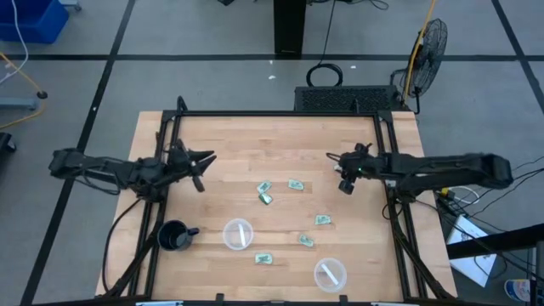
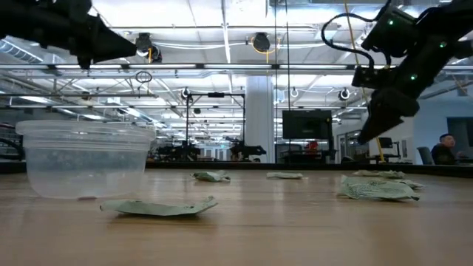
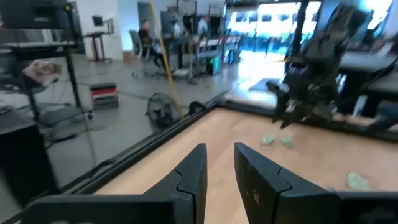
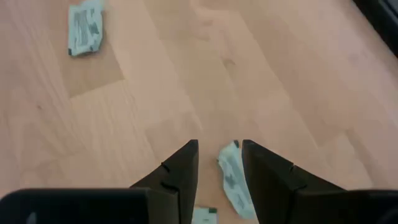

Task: Pick and place items into bin
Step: Put the stevia packet into the bottom transparent bin

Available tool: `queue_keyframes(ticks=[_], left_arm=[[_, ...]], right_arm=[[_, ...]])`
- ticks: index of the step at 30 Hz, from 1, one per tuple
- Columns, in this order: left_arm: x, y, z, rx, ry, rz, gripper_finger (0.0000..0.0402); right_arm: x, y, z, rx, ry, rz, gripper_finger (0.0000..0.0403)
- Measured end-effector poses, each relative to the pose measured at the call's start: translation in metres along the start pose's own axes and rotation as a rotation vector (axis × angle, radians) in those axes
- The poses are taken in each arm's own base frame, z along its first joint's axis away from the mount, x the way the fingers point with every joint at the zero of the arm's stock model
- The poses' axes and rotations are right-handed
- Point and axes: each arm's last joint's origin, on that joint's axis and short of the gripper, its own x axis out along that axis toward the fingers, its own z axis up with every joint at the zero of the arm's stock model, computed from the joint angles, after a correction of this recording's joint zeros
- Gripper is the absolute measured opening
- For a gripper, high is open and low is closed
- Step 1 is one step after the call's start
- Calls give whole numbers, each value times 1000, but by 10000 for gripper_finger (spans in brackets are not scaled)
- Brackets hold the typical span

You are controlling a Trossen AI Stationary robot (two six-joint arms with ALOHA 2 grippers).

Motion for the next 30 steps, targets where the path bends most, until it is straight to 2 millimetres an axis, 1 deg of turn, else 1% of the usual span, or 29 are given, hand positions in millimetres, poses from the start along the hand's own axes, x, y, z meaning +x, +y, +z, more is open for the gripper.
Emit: queue_keyframes(ticks=[2,5,8,11,14,19,24,30], left_arm=[[7,-1,9,15,32,25,86],[21,-4,17,38,101,62,86],[35,-7,20,76,171,79,86],[49,-9,16,99,235,64,86],[62,-11,7,103,287,37,86],[77,-12,-6,71,346,17,86],[86,-11,-10,79,340,35,86],[92,-8,-3,87,254,45,86]], right_arm=[[4,1,1,-2,19,-4,116],[14,2,-10,-27,105,-14,116],[18,3,-13,-23,105,-15,116],[21,3,-20,-14,127,-20,116],[22,3,-19,0,82,-19,116],[29,4,-26,-16,22,-13,116],[36,-1,-36,-19,-24,-71,116],[39,-5,-47,-10,8,-66,116]])
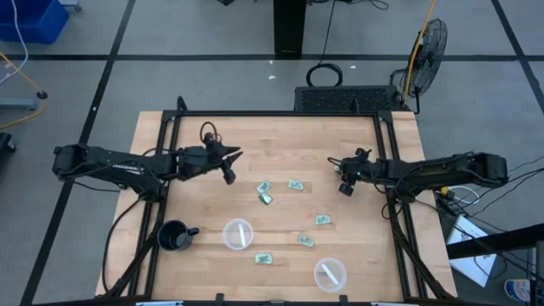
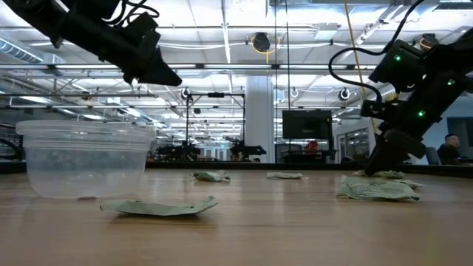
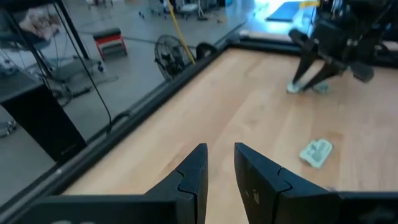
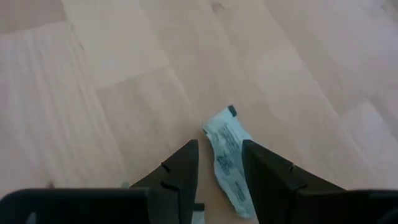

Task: Pick and place items into bin
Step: Put the stevia packet into the bottom transparent bin

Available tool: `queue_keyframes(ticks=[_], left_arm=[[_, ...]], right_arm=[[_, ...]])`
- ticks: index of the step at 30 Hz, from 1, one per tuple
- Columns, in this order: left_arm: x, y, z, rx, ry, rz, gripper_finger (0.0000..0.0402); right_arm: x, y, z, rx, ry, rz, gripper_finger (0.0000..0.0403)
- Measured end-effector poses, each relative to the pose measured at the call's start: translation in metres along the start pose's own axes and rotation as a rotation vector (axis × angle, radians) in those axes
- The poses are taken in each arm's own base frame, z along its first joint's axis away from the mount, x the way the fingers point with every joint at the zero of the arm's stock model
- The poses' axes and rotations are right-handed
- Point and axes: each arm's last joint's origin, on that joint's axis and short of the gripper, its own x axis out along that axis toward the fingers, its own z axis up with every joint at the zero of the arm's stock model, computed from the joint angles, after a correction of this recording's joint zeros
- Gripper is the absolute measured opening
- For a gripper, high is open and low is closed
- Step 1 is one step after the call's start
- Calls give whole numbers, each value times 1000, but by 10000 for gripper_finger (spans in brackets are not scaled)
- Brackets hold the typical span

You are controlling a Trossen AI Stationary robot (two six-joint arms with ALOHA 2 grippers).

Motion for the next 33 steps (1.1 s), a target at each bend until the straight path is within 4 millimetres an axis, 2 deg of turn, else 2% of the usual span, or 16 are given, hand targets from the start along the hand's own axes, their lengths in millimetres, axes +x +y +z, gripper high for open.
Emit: queue_keyframes(ticks=[5,12,16,19,24,28,33], left_arm=[[1,4,6,-2,-56,17,86],[4,11,7,-33,-62,50,86],[4,13,7,-45,-62,58,86],[4,13,7,-49,-62,58,86],[4,13,7,-49,-61,57,86],[4,13,7,-50,-60,58,86],[4,13,6,-69,-55,57,86]], right_arm=[[2,-1,-6,3,7,-3,99],[3,0,-7,0,-23,-1,11],[2,1,-4,-29,-64,-20,6],[-6,8,11,-63,-127,22,1],[-40,35,53,-140,-220,255,1],[-85,72,85,-299,-240,445,1],[-133,117,105,-364,-228,614,1]])
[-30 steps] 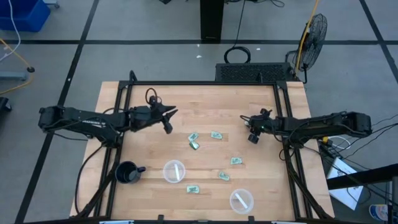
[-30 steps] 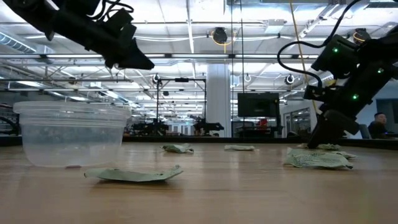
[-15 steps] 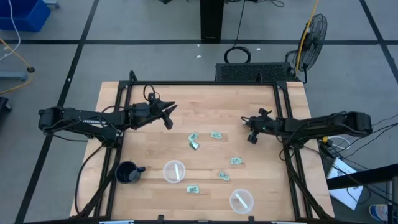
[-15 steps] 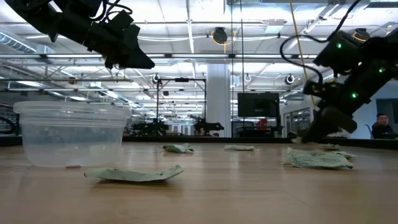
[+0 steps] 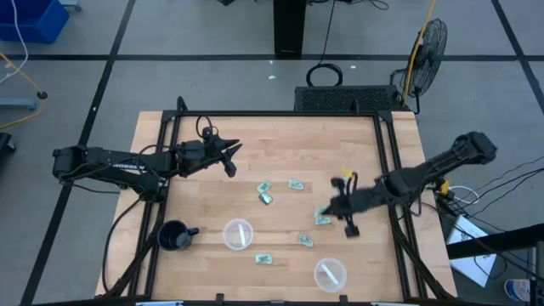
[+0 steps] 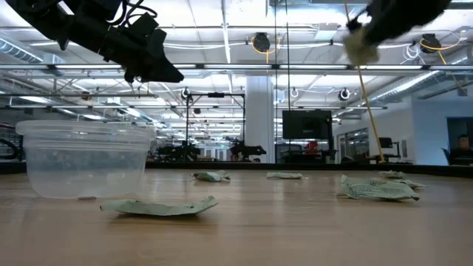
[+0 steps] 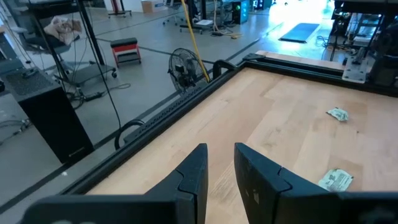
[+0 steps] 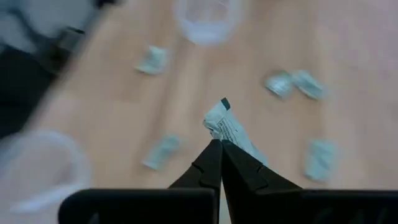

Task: Pick and place items into bin
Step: Put the stevia packet into the bottom transparent bin

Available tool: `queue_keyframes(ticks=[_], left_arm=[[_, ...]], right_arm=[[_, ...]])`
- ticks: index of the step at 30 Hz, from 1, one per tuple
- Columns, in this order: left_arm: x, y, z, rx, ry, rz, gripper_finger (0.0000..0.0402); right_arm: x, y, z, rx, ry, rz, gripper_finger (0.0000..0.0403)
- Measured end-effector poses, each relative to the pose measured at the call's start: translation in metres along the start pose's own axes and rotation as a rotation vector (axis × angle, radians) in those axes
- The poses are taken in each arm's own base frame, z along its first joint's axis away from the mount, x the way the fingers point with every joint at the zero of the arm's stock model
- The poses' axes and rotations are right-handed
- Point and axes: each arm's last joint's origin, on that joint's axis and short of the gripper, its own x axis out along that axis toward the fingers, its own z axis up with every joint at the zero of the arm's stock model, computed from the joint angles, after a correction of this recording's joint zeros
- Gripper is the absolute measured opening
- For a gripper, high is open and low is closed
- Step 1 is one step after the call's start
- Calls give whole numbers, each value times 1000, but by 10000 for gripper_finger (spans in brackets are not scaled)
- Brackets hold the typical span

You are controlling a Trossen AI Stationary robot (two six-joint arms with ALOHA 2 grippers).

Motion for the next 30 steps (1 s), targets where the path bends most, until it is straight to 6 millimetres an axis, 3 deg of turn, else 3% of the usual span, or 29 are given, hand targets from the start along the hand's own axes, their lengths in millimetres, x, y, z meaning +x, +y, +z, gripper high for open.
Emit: queue_keyframes(ticks=[4,10,16,24,30], left_arm=[[0,0,0,-5,1,0,86],[0,0,-1,-2,14,2,86],[0,3,-9,-11,82,61,86],[-2,3,-18,-105,172,49,86],[-2,2,-17,-130,162,29,86]], right_arm=[[8,36,7,-8,34,104,0],[28,73,-4,61,138,188,0],[46,94,-15,203,197,190,0],[66,124,-28,218,232,255,0],[73,133,-43,222,331,240,0]])
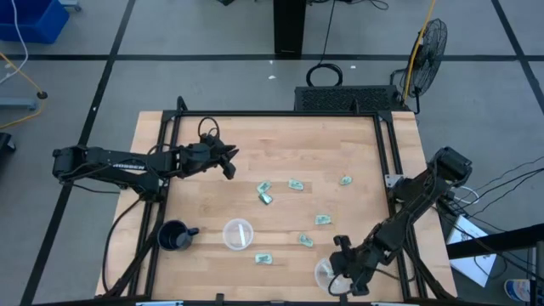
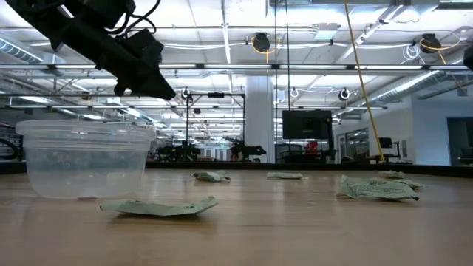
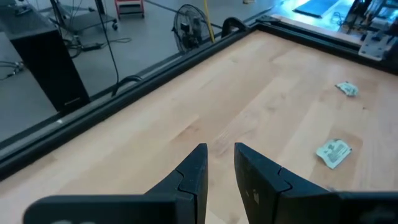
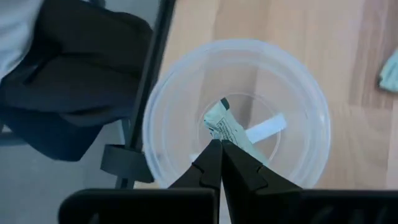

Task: Pick and place items into bin
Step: Put the stevia packet into the bottom transparent bin, then put the stevia packet into the top transparent bin

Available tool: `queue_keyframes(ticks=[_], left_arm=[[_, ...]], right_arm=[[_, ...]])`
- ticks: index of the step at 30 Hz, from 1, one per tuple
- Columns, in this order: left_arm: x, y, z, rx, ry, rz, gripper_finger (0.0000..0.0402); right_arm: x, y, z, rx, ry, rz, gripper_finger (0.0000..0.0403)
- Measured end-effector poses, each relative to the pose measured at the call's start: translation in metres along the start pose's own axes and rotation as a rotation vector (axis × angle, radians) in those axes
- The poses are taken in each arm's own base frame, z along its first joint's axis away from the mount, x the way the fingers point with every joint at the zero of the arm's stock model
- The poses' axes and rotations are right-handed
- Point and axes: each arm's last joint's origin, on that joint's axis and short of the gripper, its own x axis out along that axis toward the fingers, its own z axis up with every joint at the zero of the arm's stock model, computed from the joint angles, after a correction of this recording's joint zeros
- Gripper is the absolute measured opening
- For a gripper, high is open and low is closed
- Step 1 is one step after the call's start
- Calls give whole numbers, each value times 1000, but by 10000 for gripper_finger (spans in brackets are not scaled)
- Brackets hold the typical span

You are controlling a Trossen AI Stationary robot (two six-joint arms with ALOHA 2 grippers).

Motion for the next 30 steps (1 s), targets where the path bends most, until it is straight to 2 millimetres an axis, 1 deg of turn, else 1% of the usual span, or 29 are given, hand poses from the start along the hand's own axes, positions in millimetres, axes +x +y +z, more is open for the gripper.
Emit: queue_keyframes(ticks=[3,8,12,17,22,25,28,30], left_arm=[[0,0,0,-27,0,0,86],[0,0,0,-36,0,1,86],[0,0,0,-77,0,0,86],[0,0,0,-89,0,0,86],[0,0,0,-116,0,-1,86],[0,-1,0,-120,16,-44,86],[0,-4,-1,-64,43,-140,86],[-1,-6,-1,-50,63,-211,86]], right_arm=[[8,0,-3,34,34,5,0],[20,-3,-7,-8,67,-26,4],[24,-8,-6,-16,75,-43,29],[22,-8,-4,-38,64,-37,74],[8,-5,2,-32,24,-4,98],[-9,-2,7,-31,-28,35,99],[-30,1,13,-56,-86,75,95],[-44,1,17,-90,-156,64,94]])
